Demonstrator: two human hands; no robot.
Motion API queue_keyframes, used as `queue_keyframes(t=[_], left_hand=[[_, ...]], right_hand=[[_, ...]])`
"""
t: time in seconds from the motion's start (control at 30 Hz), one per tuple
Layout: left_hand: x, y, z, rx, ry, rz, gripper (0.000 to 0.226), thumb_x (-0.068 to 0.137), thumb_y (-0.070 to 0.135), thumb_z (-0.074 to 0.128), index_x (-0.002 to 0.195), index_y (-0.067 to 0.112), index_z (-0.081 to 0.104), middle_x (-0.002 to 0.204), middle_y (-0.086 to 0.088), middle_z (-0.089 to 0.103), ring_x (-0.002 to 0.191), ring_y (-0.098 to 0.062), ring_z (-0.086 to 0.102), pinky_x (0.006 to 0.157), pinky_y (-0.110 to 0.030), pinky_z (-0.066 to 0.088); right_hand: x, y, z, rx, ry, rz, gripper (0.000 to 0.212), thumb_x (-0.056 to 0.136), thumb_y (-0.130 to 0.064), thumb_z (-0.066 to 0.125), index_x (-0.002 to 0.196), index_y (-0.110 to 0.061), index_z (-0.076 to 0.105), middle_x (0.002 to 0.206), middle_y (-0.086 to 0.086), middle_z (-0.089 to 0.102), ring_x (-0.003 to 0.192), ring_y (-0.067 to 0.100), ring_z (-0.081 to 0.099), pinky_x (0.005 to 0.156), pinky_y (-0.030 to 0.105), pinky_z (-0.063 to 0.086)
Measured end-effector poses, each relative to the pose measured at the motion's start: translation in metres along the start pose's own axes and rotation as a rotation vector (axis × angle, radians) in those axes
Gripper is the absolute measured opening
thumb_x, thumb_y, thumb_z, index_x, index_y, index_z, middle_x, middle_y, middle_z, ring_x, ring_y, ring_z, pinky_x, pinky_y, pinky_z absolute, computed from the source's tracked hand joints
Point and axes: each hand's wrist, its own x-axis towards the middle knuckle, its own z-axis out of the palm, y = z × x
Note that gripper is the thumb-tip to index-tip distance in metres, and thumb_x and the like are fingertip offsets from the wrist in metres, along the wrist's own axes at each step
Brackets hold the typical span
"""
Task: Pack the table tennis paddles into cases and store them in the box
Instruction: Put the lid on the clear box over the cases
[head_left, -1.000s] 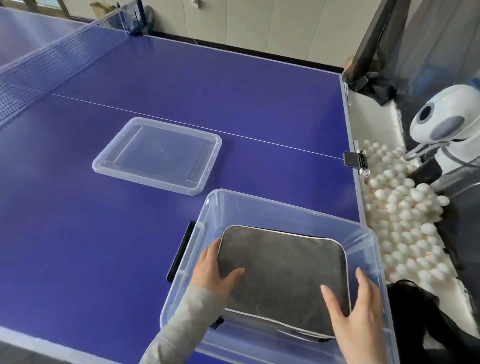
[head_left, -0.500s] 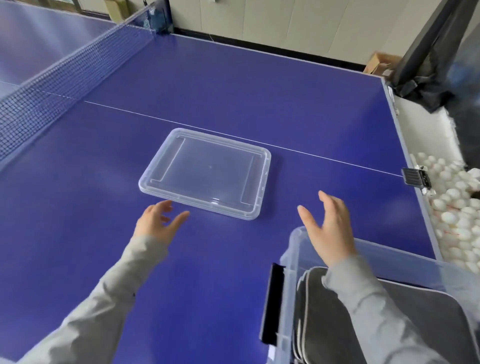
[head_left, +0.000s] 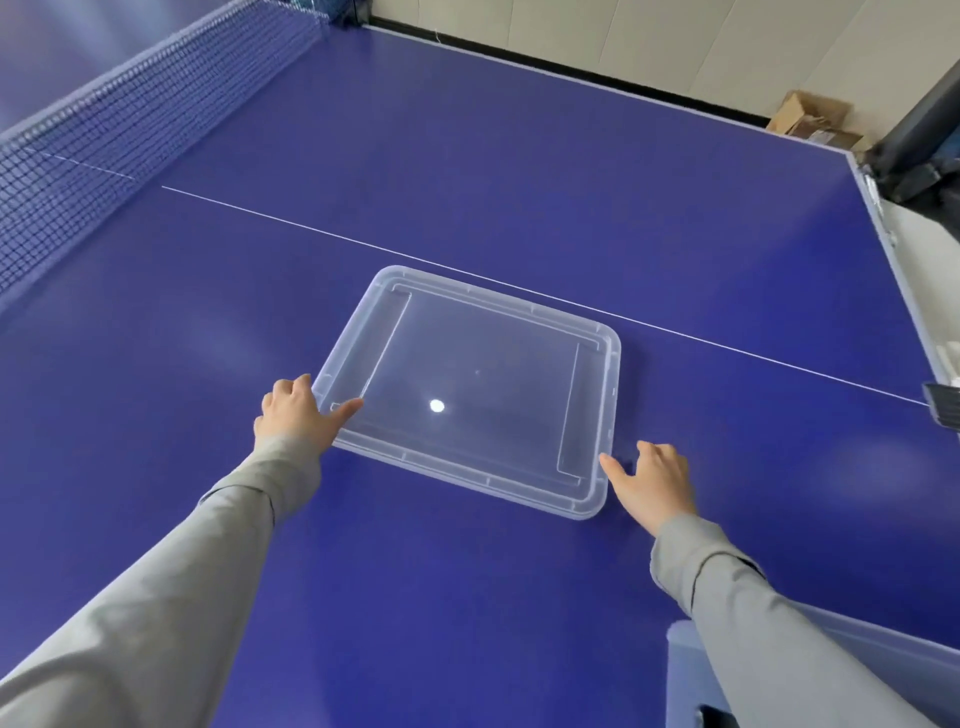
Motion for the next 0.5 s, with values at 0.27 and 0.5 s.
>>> queue_keyframes(t=[0.27, 0.5], left_hand=[[0.028, 0.002, 0.029, -0.1, 0.085, -0.072, 0.069, 0.075, 0.056, 0.066, 0.124, 0.009, 0.052, 0.126, -0.013, 0.039, 0.12, -0.033, 0.033, 0.099, -0.046, 0.031], [0.025, 0.01, 0.028, -0.256, 0.102, -0.152, 0.079, 0.069, 0.052, 0.075, 0.123, 0.005, 0.043, 0.127, -0.014, 0.043, 0.123, -0.032, 0.036, 0.1, -0.046, 0.032]], right_hand=[[0.002, -0.019, 0.046, 0.004, 0.093, 0.045, 0.066, 0.091, -0.05, 0.049, 0.134, 0.0, 0.04, 0.149, 0.014, 0.028, 0.139, 0.029, 0.021, 0.107, 0.043, 0.029], [0.0, -0.034, 0.051, 0.23, 0.188, 0.089, 0.072, 0.087, -0.044, 0.059, 0.135, 0.005, 0.035, 0.145, 0.015, 0.032, 0.134, 0.031, 0.028, 0.104, 0.043, 0.032]])
